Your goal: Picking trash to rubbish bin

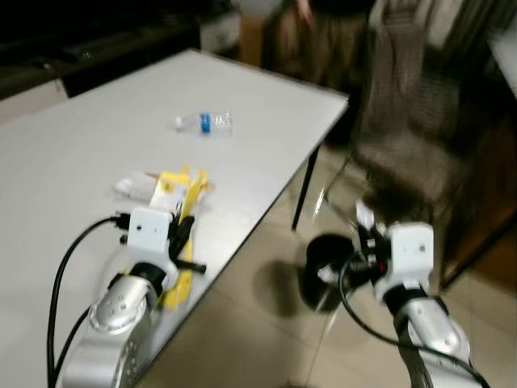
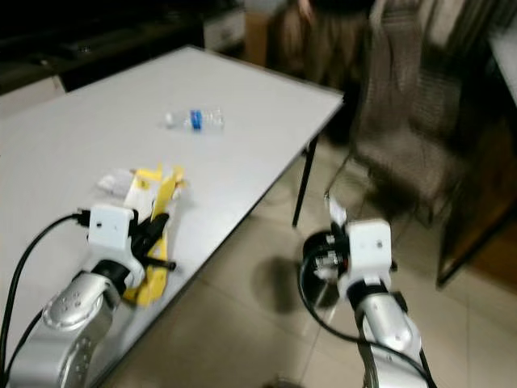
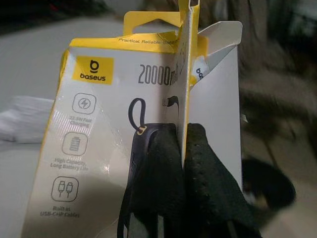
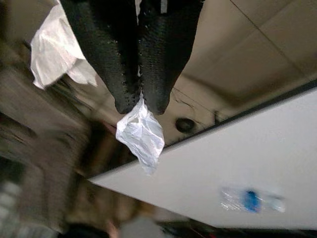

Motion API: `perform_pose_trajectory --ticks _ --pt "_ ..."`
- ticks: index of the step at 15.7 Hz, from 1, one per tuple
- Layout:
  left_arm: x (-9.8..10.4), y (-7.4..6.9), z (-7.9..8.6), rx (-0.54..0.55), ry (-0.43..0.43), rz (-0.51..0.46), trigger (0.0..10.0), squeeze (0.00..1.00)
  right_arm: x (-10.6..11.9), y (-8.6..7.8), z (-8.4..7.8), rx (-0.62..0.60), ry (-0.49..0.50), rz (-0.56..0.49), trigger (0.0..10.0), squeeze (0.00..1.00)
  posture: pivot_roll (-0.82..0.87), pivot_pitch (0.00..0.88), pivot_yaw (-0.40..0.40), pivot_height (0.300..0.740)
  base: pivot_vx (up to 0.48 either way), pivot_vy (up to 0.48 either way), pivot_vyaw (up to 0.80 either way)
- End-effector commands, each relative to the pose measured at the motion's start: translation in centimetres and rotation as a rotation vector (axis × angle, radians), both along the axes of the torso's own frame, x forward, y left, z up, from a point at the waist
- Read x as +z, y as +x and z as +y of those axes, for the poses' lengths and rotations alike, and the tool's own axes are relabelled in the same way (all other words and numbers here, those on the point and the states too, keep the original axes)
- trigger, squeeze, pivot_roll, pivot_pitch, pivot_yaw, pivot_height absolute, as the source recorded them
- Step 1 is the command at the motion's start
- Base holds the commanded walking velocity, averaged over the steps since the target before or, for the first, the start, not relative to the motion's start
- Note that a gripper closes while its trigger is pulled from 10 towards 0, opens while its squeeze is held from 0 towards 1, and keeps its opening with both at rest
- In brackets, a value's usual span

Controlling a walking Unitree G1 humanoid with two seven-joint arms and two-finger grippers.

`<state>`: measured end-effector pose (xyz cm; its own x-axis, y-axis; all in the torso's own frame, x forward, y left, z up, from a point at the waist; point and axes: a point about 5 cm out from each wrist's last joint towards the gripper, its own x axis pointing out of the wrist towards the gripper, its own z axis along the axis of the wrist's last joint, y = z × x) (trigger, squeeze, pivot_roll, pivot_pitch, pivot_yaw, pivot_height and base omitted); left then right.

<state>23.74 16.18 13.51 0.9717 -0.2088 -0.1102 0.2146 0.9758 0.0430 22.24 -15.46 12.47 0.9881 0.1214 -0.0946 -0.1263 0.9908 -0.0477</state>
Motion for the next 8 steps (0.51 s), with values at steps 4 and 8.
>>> perform_pose_trajectory --ticks 4,8 --pt "-1.3 -1.2 -0.3 -0.040 0.057 0.039 10.0 0.00 -2.2 -0.1 0.9 0.051 0.060 0.107 10.0 0.00 -0.03 0.033 -0.095 0.740 0.000 0.000 -0.80" --pt "-1.5 -1.1 -0.4 -0.055 0.062 0.043 10.0 0.00 -2.7 -0.4 1.3 0.073 0.067 0.135 10.0 0.00 -0.03 0.026 -0.086 0.740 0.000 0.000 -0.80"
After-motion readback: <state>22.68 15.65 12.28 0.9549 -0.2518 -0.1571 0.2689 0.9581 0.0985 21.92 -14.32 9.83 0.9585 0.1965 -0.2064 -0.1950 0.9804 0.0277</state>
